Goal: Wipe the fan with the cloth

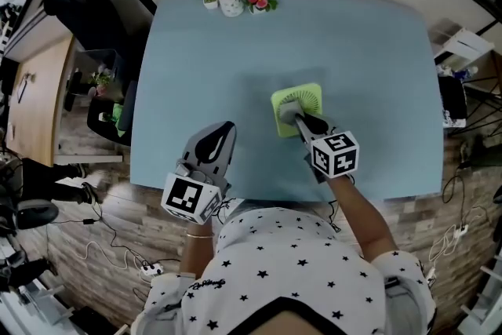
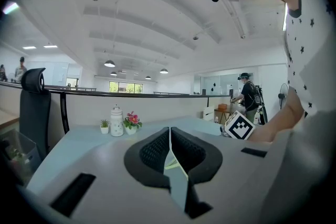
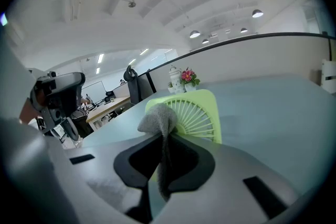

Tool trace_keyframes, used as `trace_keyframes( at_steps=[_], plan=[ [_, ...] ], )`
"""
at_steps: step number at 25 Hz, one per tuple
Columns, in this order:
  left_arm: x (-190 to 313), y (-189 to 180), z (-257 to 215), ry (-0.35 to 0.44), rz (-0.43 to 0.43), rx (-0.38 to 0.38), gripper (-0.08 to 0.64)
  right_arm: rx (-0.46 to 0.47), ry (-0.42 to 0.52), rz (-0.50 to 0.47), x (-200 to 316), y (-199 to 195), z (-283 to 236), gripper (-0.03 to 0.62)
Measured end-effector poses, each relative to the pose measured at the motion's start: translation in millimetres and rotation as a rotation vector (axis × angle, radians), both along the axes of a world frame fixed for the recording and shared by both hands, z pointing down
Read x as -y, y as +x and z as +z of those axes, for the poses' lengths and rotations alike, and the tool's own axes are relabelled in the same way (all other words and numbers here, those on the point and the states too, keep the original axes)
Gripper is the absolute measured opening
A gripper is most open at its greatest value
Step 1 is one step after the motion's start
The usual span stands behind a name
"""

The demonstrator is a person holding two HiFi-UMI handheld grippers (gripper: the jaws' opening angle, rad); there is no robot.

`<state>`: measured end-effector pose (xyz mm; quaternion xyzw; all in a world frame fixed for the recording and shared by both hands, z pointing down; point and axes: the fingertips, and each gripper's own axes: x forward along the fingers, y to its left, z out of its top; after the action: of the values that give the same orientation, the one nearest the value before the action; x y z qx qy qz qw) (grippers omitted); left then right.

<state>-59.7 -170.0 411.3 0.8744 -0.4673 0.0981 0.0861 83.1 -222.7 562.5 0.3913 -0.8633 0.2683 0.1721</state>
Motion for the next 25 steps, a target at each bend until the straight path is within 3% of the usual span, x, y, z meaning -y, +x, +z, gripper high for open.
trace_keyframes(
  at_steps=[19,25],
  plan=[
    [12,16,-5,0.009,0.051,0.01,0.034,-0.029,-0.03,0.216,26,81,12,0.028],
    [12,14,-4,0.01,0.048,0.013,0.034,-0.038,-0.036,0.237,28,87,16,0.028]
  ],
)
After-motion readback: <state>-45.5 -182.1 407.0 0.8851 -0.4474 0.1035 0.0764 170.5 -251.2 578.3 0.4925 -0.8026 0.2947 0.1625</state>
